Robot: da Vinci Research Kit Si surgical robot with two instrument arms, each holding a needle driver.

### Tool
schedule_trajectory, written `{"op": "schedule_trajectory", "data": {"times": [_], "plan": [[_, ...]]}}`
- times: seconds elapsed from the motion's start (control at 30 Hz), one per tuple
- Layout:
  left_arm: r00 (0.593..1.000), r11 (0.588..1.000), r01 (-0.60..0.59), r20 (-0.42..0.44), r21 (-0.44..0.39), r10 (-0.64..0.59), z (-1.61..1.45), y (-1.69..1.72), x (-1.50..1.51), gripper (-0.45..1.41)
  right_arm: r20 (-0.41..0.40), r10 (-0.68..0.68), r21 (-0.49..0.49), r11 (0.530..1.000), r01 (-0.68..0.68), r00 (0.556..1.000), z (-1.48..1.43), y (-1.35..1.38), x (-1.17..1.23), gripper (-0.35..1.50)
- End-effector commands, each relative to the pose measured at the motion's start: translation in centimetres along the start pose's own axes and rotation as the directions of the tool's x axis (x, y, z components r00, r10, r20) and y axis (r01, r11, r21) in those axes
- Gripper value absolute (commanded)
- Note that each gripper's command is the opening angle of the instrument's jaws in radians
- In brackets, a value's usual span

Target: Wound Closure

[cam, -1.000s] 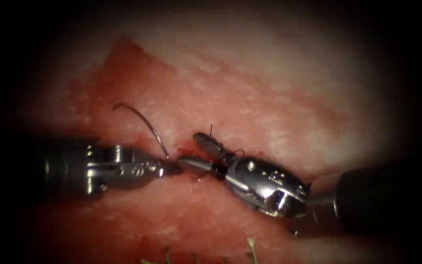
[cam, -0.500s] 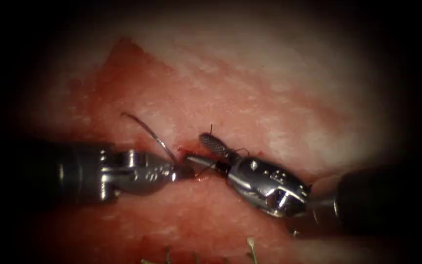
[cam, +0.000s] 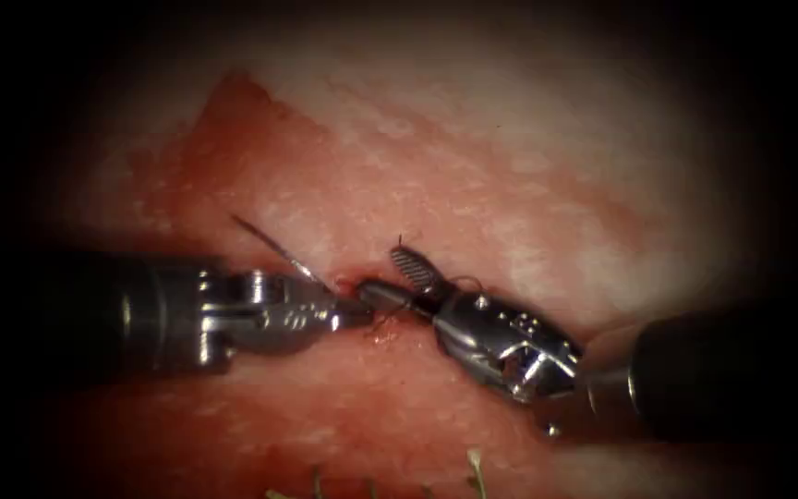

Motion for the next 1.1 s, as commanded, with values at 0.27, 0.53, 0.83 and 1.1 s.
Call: {"op": "schedule_trajectory", "data": {"times": [0.27, 0.53, 0.83, 1.1], "plan": [[1.000, 1.000, 0.004, -0.001, -0.007, -0.004, 0.07, 0.02, 0.04, -0.45, 0.022, 0.016, -0.074, 0.997, -0.014, 1.000, 0.01, 0.11, -0.14, 0.33], [1.000, 1.000, 0.004, -0.001, -0.008, -0.004, 0.07, 0.01, 0.04, -0.45, 0.023, 0.032, -0.126, 0.992, -0.029, 0.999, 0.18, 0.26, -0.20, 0.36], [1.000, 1.000, 0.003, -0.002, -0.009, -0.003, 0.06, 0.00, 0.03, -0.45, 0.029, 0.040, -0.112, 0.993, -0.037, 0.999, 0.36, 0.23, -0.21, 0.33], [1.000, 1.000, 0.007, -0.003, -0.011, -0.007, 0.05, 0.00, 0.01, -0.45, 0.030, 0.042, -0.108, 0.993, -0.039, 0.999, 0.41, 0.22, -0.19, 0.12]]}}
